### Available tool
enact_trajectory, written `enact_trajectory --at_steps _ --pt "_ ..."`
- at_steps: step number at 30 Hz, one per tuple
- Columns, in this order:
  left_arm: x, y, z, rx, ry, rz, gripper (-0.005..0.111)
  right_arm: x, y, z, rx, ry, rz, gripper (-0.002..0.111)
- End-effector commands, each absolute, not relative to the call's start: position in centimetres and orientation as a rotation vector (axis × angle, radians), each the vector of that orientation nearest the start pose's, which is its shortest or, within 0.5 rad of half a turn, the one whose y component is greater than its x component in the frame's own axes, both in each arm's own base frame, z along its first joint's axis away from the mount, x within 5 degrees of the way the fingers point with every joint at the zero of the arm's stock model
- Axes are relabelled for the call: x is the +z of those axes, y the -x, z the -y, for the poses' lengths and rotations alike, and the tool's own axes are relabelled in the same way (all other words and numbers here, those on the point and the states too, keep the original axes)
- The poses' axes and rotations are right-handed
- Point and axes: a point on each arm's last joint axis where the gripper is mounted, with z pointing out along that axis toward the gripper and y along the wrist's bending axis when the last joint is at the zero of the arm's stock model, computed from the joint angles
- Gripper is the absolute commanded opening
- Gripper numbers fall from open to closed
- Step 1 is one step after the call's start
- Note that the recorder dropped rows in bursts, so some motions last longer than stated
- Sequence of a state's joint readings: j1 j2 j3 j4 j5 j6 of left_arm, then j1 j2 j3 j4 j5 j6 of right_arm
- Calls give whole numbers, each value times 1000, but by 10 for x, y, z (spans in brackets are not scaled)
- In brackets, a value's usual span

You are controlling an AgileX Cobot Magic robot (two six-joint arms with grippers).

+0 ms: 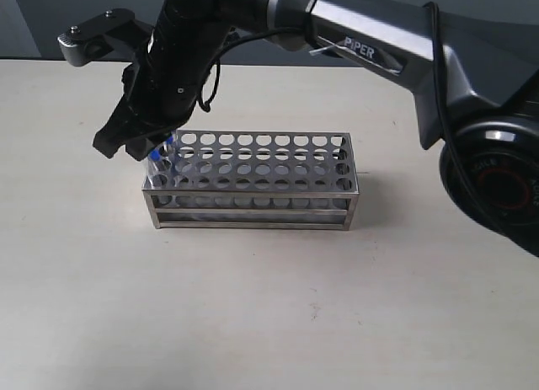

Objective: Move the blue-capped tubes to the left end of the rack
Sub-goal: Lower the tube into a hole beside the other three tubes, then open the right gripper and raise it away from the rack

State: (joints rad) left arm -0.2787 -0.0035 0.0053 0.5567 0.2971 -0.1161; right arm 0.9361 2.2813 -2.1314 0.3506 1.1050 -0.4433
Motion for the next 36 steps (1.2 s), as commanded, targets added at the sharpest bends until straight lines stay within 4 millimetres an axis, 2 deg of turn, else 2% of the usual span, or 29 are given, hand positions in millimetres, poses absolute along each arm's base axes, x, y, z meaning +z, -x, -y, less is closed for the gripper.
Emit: enact_trajectory --at_steps 1,11,29,30,31,33,34,35,36 --pt "191 -56 2 229 -487 -1667 1 246 -261 -428 779 1656 -2229 -1" --pt "191 -56 2 229 -487 -1667 1 228 -259 -425 728 1745 -2304 -1" --pt "191 -56 2 231 -488 -1667 1 227 -260 -422 680 1739 -2340 -1" --pt "191 -56 2 231 -488 -1667 1 227 -260 -422 676 1740 -2340 2" --pt "191 -56 2 231 -488 -1667 1 227 -260 -422 676 1740 -2340 11" --pt "191 -56 2 231 -488 -1667 1 227 -260 -422 676 1740 -2340 38" --pt "191 -56 2 231 -488 -1667 1 227 -260 -422 677 1735 -2344 44" --pt "191 -56 2 231 -488 -1667 1 227 -261 -421 678 1726 -2352 48" --pt "191 -56 2 231 -488 -1667 1 228 -261 -421 679 1717 -2358 46"
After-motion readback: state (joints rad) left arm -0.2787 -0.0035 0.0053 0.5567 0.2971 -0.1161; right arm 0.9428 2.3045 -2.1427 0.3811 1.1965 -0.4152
